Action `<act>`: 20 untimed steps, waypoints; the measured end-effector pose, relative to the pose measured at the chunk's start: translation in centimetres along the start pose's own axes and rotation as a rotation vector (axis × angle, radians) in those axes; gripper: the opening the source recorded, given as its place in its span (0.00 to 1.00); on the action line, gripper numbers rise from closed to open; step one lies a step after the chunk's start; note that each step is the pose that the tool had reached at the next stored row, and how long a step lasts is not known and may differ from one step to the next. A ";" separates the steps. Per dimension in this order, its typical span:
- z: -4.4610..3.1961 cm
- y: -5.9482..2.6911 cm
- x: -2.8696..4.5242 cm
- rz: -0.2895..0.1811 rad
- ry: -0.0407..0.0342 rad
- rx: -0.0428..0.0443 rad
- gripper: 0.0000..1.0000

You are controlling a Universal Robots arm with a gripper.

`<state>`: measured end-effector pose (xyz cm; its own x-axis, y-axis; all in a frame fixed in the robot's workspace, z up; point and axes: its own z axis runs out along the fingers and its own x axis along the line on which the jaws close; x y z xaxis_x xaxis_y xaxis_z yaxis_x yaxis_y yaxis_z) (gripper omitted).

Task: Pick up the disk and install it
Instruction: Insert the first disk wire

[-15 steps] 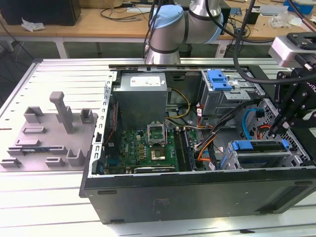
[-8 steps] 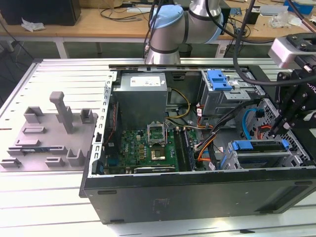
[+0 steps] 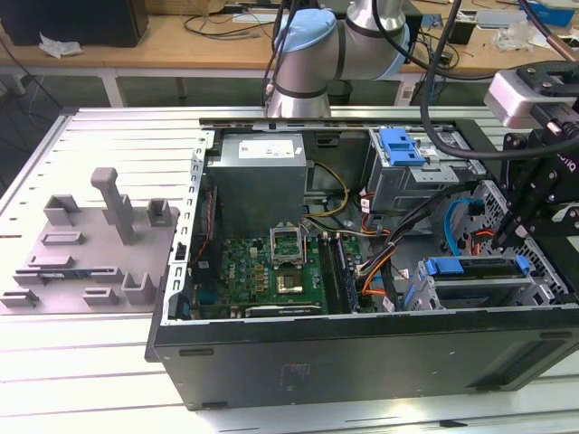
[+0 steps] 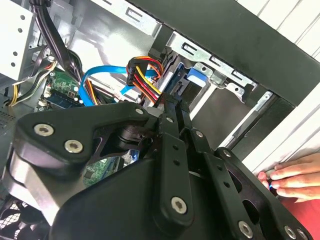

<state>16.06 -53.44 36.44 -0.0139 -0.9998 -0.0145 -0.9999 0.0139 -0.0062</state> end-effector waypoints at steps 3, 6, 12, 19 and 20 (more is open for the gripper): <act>0.07 0.01 0.01 0.000 -0.0001 0.0012 0.17; 0.12 0.01 0.01 0.000 -0.0001 0.0020 0.17; 0.25 0.01 0.02 0.000 -0.0002 0.0027 0.17; 0.43 0.01 0.14 0.000 -0.0003 0.0026 0.17; 0.43 0.01 0.15 0.000 -0.0002 0.0026 0.17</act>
<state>16.05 -53.58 36.00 -0.0141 -0.9998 -0.0147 -0.9999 0.0142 -0.0088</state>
